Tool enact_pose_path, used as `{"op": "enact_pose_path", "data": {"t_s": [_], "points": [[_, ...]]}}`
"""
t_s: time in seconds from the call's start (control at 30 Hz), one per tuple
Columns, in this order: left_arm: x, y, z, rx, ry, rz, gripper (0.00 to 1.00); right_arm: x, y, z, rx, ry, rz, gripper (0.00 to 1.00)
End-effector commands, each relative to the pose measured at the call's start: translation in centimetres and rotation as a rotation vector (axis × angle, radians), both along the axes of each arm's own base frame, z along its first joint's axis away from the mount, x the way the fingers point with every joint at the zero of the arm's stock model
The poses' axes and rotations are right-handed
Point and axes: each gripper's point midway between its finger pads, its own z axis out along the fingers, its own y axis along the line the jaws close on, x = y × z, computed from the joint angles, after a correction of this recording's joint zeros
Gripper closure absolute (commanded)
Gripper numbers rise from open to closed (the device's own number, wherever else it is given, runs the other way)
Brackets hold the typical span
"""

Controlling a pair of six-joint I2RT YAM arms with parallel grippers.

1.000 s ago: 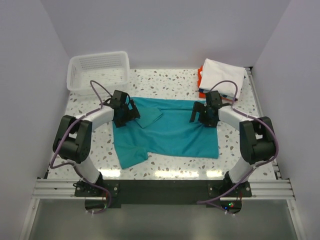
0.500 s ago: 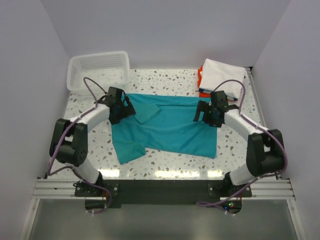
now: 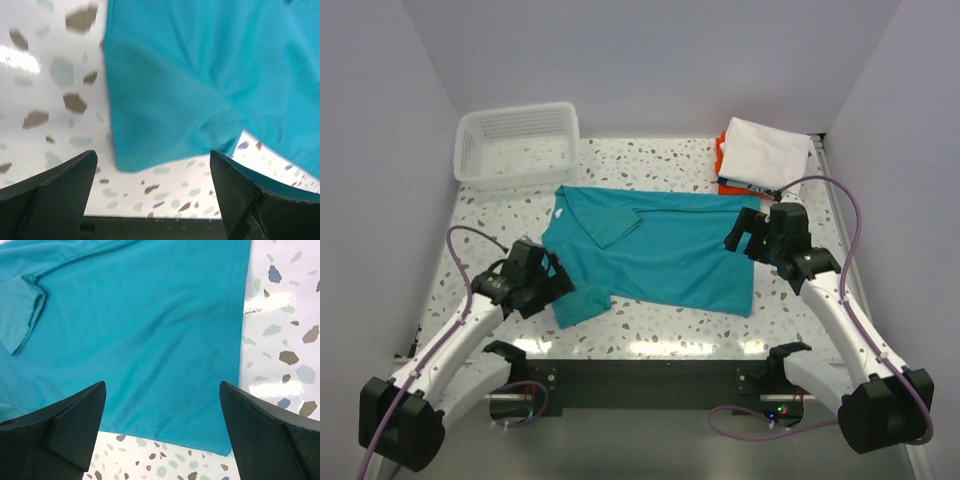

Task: Fold and stack the t-shirts
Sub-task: Flatten the tshirt out

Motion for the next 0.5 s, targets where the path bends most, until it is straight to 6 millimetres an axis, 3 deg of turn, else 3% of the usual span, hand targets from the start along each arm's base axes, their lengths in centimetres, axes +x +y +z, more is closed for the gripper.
{"op": "enact_pose_path", "data": {"t_s": [0.0,0.23,0.47], "points": [[-4.0,-1.0,-1.6,-0.086,0.091,0.038,0.0,-0.3,-0.7,-0.4,-0.002,0.011,-0.048,0.01],[-6.3,-1.1,-4.5,-0.1,0.191,0.036,0.01,-0.1,-0.3,-1.3,-0.003,0.047,-0.032,0.01],[-6.5,-1.3,-6.2,-0.087,0.227,0.016,0.25,-0.1,-0.5,-1.6,-0.01,0.058,-0.039,0.01]]}}
